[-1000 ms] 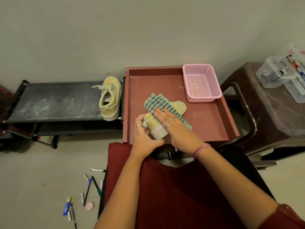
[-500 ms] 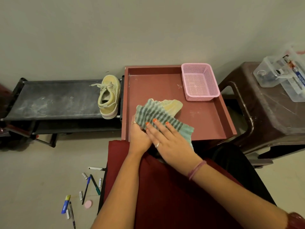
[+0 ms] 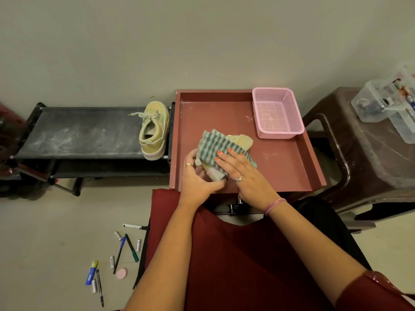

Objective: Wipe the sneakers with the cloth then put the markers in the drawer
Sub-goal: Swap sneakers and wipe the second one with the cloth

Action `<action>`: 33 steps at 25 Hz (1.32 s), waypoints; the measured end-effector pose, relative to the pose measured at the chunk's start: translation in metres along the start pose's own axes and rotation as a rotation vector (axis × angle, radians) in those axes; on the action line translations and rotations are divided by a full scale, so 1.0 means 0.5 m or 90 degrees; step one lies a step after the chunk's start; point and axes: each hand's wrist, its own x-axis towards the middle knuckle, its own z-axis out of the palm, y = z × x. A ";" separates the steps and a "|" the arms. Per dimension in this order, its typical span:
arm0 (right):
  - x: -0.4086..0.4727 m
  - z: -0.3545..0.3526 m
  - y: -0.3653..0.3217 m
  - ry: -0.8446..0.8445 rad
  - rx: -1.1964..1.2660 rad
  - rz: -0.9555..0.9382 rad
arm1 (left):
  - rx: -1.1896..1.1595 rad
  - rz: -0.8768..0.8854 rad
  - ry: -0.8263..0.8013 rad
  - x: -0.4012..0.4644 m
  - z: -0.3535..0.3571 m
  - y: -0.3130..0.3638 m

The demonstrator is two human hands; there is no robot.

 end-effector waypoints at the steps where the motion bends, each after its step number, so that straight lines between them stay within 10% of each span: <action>1: 0.002 0.005 0.008 -0.003 0.032 0.014 | -0.005 -0.002 -0.005 0.002 -0.001 -0.001; 5: -0.009 0.038 0.044 -0.010 0.121 0.180 | 0.001 -0.016 -0.011 0.004 -0.007 -0.011; 13: 0.018 0.030 0.172 -0.143 -0.180 0.264 | -0.027 -0.041 0.018 0.013 -0.010 -0.013; 17: 0.045 0.020 0.176 -0.212 -0.094 0.423 | -0.025 -0.046 0.017 0.013 -0.012 -0.014; 26: 0.030 -0.038 -0.033 -0.079 0.260 0.384 | -0.043 -0.053 0.063 0.015 -0.020 -0.014; 33: 0.062 -0.019 0.093 -0.227 -0.096 0.350 | -0.058 -0.070 0.082 0.012 -0.012 -0.006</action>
